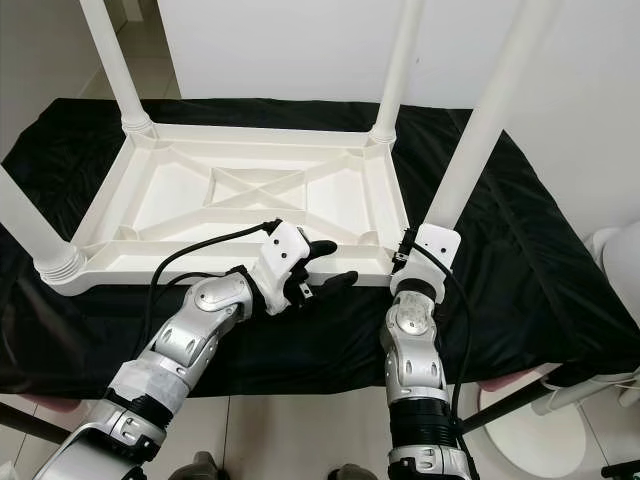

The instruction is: Building children table

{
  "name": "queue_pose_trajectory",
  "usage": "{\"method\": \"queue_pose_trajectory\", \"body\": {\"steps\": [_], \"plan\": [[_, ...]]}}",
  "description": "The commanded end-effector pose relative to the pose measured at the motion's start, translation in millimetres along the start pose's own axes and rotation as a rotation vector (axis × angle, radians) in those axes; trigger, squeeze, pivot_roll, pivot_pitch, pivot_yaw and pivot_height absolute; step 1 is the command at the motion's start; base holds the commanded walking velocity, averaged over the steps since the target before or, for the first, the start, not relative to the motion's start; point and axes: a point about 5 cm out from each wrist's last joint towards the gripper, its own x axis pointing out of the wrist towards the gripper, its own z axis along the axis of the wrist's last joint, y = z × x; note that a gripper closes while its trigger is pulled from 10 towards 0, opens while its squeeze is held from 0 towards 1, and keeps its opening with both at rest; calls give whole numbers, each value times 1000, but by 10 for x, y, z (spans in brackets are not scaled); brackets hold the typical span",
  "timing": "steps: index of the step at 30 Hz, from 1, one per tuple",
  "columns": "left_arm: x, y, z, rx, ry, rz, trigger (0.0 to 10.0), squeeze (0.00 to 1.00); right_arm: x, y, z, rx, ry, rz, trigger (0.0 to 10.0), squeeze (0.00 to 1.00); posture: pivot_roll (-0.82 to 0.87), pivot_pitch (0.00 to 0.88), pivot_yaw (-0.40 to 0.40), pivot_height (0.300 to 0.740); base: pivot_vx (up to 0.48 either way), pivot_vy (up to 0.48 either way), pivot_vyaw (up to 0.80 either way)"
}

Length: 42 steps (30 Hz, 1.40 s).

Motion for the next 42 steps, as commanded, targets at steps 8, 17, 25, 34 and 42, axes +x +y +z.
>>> {"method": "queue_pose_trajectory", "body": {"steps": [8, 17, 25, 34, 42], "plan": [[-3, 42, 3, -1, 2, 25, 10000, 0, -21, -56, 38, -23, -34, 49, 10000, 1000, -31, 0, -22, 740, 0, 0, 0], [3, 49, 19, 10, 2, 11, 10000, 0, 56, -268, 107, -35, -46, 342, 10000, 0, -21, 0, -18, 740, 0, 0, 0], [-1, 44, 30, 14, 1, 5, 10000, 0, 26, -309, 143, -106, -57, 572, 10000, 0, -19, 0, -17, 740, 0, 0, 0], [26, -44, 37, 13, -7, -26, 10000, 0, 125, -352, 97, -182, 2, 884, 10000, 0, -1, 0, -28, 740, 0, 0, 0], [47, -157, 46, 5, -18, -55, 10000, 0, 211, -333, 7, -196, 64, 959, 3451, 0, 13, 0, -37, 740, 0, 0, 0]]}}
